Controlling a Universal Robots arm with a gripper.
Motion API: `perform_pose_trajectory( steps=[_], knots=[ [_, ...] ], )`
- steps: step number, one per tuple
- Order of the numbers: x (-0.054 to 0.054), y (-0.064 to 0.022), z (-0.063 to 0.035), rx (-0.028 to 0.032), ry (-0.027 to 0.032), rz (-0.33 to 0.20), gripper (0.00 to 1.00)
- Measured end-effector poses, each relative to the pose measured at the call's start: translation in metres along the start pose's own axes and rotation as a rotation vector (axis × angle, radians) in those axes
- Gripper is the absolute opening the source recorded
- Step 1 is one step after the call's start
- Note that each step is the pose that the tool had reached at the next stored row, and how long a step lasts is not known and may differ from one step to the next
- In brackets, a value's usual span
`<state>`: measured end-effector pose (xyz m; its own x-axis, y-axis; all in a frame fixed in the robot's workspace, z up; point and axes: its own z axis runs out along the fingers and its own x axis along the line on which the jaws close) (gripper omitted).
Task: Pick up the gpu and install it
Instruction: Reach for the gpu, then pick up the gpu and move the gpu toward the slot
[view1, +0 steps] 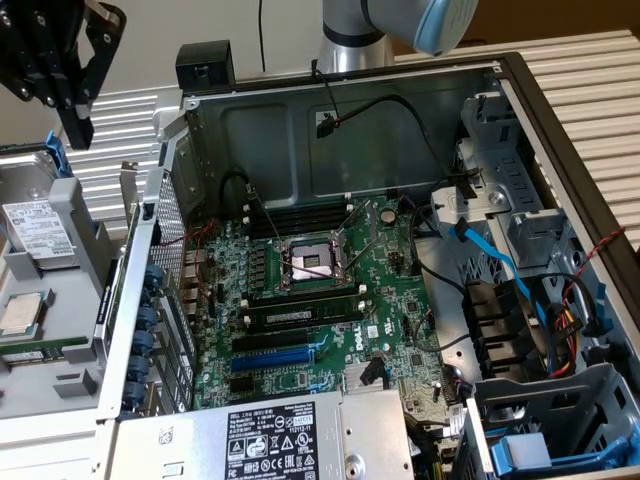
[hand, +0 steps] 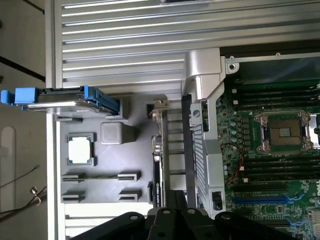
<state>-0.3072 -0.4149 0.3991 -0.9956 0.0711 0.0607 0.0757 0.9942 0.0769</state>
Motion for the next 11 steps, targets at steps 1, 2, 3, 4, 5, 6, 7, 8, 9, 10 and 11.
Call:
perform_pose_trajectory(
  steps=[1, 2, 3, 4, 5, 6, 7, 8, 9, 10, 11],
  knots=[
    [-0.0001, 0.0000, 0.0001, 0.0020, 0.0022, 0.000, 0.11],
    [-0.0001, 0.0000, 0.0003, 0.0063, 0.0057, 0.001, 0.11],
    [-0.0002, -0.0001, 0.0007, 0.0105, 0.0092, 0.001, 0.11],
    [-0.0002, -0.0001, 0.0014, 0.0137, 0.0122, 0.002, 0.11],
    [-0.0002, -0.0002, 0.0020, 0.0153, 0.0146, 0.002, 0.11],
    [-0.0001, -0.0002, 0.0021, 0.0160, 0.0166, 0.002, 0.11],
    [-0.0001, -0.0002, 0.0021, 0.0160, 0.0167, 0.002, 0.11],
    [-0.0001, -0.0001, 0.0020, 0.0160, 0.0167, 0.002, 0.11],
    [-0.0002, -0.0001, 0.0020, 0.0161, 0.0168, 0.002, 0.11],
    [-0.0001, -0.0001, 0.0020, 0.0161, 0.0168, 0.002, 0.11],
    [-0.0001, -0.0001, 0.0020, 0.0161, 0.0168, 0.002, 0.11]
  ],
)
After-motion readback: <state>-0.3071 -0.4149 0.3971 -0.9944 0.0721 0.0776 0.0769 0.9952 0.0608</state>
